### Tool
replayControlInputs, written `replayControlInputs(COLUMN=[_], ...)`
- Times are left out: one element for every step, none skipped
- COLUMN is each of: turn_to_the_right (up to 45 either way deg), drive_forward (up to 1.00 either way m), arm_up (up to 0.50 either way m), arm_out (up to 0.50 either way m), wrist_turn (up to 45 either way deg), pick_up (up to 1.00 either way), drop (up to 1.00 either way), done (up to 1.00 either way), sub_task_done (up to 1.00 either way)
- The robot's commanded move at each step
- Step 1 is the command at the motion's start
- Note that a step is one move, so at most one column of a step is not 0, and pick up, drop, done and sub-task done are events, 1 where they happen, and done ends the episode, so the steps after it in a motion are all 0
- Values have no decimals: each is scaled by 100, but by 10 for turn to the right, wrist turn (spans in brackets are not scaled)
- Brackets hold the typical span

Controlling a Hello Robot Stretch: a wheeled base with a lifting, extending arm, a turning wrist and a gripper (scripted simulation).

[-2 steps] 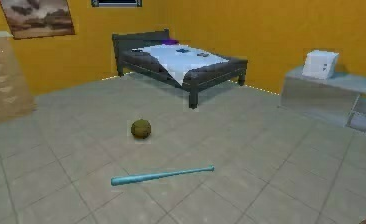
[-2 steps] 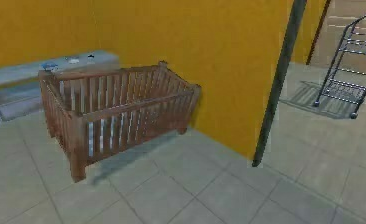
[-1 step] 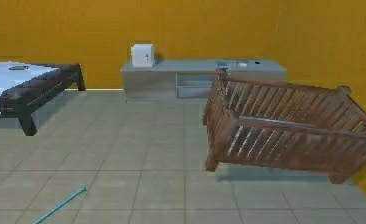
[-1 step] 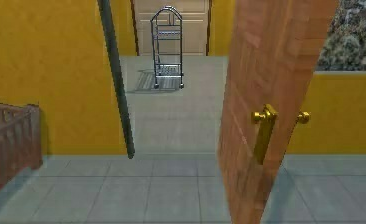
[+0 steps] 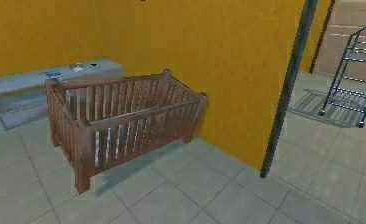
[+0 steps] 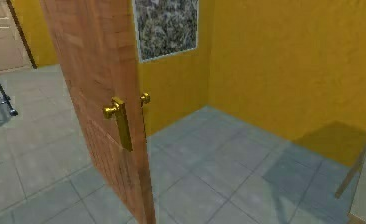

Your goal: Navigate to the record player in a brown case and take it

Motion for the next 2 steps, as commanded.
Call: replayControlInputs(turn_to_the_right=[210, 0], drive_forward=[0, 50], arm_up=[0, 0], arm_out=[0, 0], wrist_turn=[0, 0], pick_up=[0, 0], drop=[0, 0], done=[0, 0], sub_task_done=[0, 0])
